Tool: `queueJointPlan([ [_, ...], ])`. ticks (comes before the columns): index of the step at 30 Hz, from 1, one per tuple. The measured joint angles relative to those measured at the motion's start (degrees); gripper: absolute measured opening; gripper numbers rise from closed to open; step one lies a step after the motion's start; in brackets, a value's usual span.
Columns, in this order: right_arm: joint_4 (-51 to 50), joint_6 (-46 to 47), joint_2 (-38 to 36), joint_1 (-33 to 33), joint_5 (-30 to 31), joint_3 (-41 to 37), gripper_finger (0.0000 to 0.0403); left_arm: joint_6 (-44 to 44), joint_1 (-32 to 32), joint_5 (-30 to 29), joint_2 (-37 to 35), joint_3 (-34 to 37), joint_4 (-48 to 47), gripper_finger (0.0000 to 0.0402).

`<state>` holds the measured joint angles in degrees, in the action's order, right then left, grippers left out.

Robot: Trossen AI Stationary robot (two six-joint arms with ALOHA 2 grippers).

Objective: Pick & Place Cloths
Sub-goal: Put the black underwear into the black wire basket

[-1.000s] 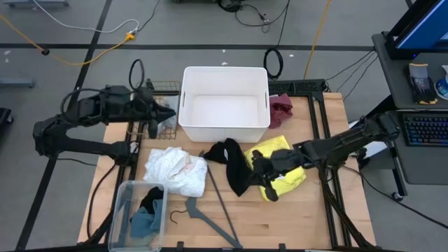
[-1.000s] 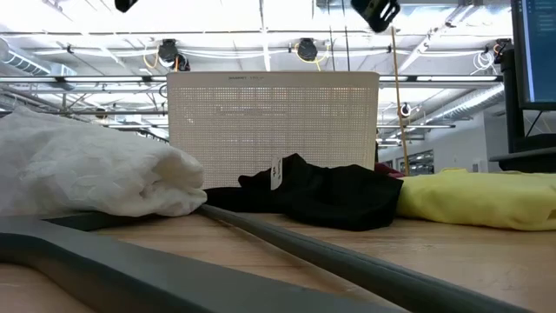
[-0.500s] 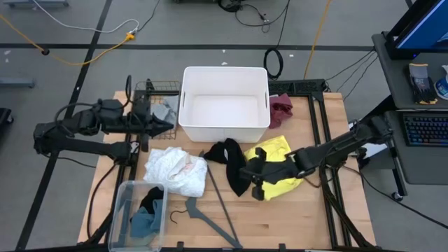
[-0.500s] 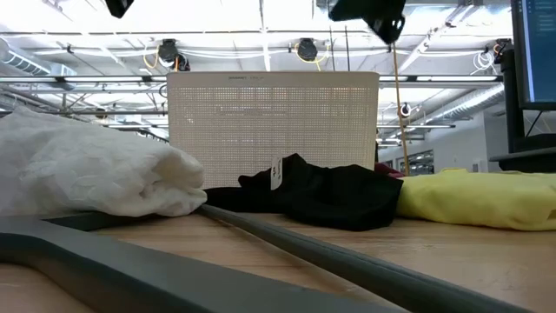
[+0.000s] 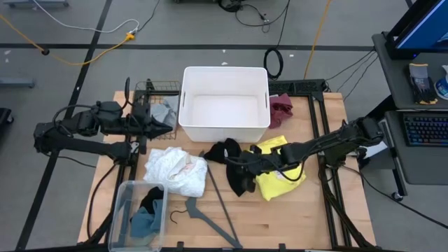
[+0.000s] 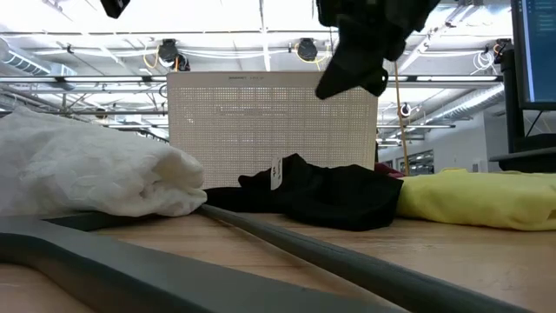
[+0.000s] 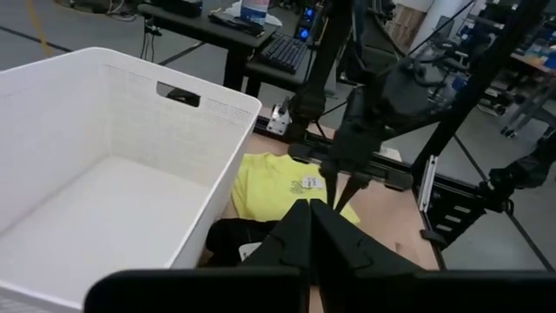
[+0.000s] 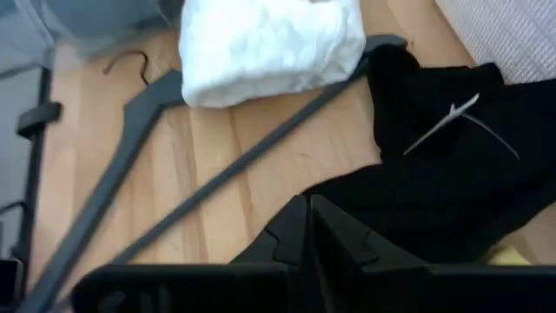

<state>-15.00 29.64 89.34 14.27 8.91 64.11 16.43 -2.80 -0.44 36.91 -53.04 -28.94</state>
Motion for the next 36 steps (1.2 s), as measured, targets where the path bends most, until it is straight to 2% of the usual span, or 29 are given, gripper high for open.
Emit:
queueJointPlan([
  [4, -0.3, 3.0, 0.0, -0.7, -0.2, 0.0, 0.0056, 0.2, 0.3, 0.1, 0.1, 0.0, -0.8, 0.0009],
  [12, 0.4, 4.1, 0.7, -1.0, -0.1, 0.0, 0.0175, 0.2, 0.4, 0.0, 0.1, 0.0, -0.9, 0.0021],
  [16, 0.1, 4.1, 2.9, -1.1, 3.1, 0.0, 0.0208, 0.2, 0.3, 0.0, 0.1, 0.0, -0.9, 0.001],
  [20, 0.6, 4.4, 5.9, -1.3, 5.3, 0.0, 0.0214, 0.2, 0.3, -0.1, 0.1, 0.0, -0.9, 0.0002],
  [26, 5.0, 5.1, 9.7, -1.4, 6.5, 0.0, 0.0205, 0.2, 0.3, -0.1, 0.1, 0.0, -0.9, 0.0021],
  [31, 5.0, 7.0, 13.1, -1.4, 9.4, 0.0, 0.0204, 0.2, 0.3, -0.1, 0.1, 0.0, -0.9, 0.0025],
  [36, 5.1, 10.6, 17.6, -1.4, 9.1, 0.0, 0.0203, 0.3, 0.3, -0.1, 0.1, 0.0, -0.9, 0.0026],
])
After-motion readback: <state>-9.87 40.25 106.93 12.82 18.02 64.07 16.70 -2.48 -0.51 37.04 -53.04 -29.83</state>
